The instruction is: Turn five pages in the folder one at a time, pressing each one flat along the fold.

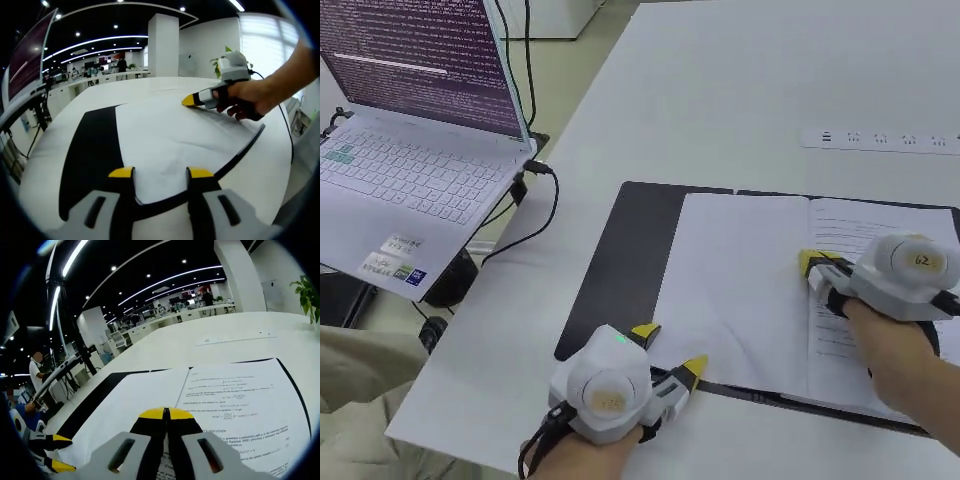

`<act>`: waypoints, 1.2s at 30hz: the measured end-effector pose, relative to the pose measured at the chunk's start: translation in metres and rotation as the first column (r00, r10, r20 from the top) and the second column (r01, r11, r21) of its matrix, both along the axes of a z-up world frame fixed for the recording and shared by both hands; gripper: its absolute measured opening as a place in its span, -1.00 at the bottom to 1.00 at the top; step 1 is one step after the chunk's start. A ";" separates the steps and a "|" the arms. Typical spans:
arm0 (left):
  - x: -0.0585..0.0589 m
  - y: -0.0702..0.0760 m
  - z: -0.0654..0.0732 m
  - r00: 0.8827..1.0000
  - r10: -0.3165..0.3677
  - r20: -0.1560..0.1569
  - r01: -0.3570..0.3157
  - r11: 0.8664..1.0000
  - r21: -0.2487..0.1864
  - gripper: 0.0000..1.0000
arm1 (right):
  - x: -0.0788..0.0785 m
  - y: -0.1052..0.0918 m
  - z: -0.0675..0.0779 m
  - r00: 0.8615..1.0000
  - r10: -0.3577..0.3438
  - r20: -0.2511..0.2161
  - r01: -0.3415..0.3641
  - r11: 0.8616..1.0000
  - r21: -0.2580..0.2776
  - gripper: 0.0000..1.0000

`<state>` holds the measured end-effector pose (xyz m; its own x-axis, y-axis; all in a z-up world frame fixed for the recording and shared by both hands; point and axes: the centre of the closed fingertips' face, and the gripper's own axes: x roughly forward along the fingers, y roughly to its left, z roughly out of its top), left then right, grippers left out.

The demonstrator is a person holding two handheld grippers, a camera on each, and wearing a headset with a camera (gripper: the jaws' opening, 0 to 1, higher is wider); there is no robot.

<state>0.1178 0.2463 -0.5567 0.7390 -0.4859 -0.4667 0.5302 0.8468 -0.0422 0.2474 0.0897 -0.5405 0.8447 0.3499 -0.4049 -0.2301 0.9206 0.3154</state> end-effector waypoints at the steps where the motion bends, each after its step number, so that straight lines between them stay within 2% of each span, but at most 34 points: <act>1: 0.000 0.000 0.000 1.000 0.001 -0.001 -0.001 1.000 0.000 -0.21 | 0.001 0.000 0.000 1.000 0.000 0.001 0.000 1.000 -0.001 -1.00; 8: -0.001 0.000 0.000 1.000 0.000 0.003 0.000 1.000 -0.006 -0.20 | 0.019 0.000 0.003 1.000 -0.026 -0.001 0.026 1.000 0.011 -1.00; 16: -0.001 0.000 0.000 1.000 -0.001 0.005 0.002 1.000 -0.010 -0.20 | 0.047 -0.004 0.003 0.999 -0.036 -0.004 0.036 0.999 0.010 -1.00; 25: -0.001 -0.001 0.000 1.000 0.000 0.007 0.000 1.000 -0.011 -0.20 | 0.070 -0.009 0.008 0.999 -0.041 -0.003 0.041 0.999 -0.010 -1.00; 26: -0.001 -0.001 0.000 1.000 0.001 0.007 -0.001 1.000 -0.012 -0.20 | 0.079 -0.012 0.004 0.999 -0.039 -0.006 0.038 0.999 -0.018 -1.00; 28: -0.002 -0.001 0.000 1.000 0.000 0.007 0.000 1.000 -0.011 -0.20 | 0.086 -0.015 0.003 0.999 -0.038 -0.007 0.037 0.999 -0.026 -1.00; 36: -0.002 0.000 0.000 1.000 0.000 0.011 0.000 1.000 -0.015 -0.20 | 0.089 -0.021 0.001 0.999 -0.049 -0.015 0.049 0.999 -0.009 -1.00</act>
<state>0.1162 0.2459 -0.5569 0.7441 -0.4928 -0.4511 0.5308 0.8461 -0.0485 0.3367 0.0689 -0.5393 0.8544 0.3048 -0.4207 -0.1802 0.9334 0.3103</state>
